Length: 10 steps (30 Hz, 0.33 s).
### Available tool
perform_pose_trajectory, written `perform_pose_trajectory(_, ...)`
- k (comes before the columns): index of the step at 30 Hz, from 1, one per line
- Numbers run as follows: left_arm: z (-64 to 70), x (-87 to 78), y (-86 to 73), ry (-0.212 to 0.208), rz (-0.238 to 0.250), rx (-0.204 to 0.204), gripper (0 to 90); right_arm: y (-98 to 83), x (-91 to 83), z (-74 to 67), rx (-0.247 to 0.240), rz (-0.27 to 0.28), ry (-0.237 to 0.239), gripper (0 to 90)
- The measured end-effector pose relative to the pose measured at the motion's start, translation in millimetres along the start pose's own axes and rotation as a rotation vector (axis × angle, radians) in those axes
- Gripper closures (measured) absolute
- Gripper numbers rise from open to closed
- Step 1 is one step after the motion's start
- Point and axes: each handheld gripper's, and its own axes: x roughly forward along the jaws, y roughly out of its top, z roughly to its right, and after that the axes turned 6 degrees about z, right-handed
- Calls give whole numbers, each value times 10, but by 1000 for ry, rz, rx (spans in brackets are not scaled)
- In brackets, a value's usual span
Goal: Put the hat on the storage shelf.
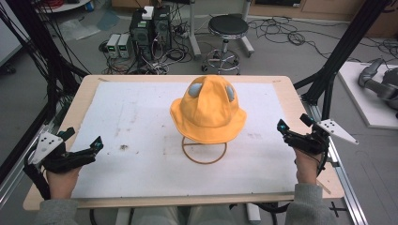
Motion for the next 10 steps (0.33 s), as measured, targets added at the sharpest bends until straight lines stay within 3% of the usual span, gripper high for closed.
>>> perform_pose_trajectory(10, -10, -7, -5, 3, 0, -1, 17, -8, 6, 12, 8, 2, 0, 8)
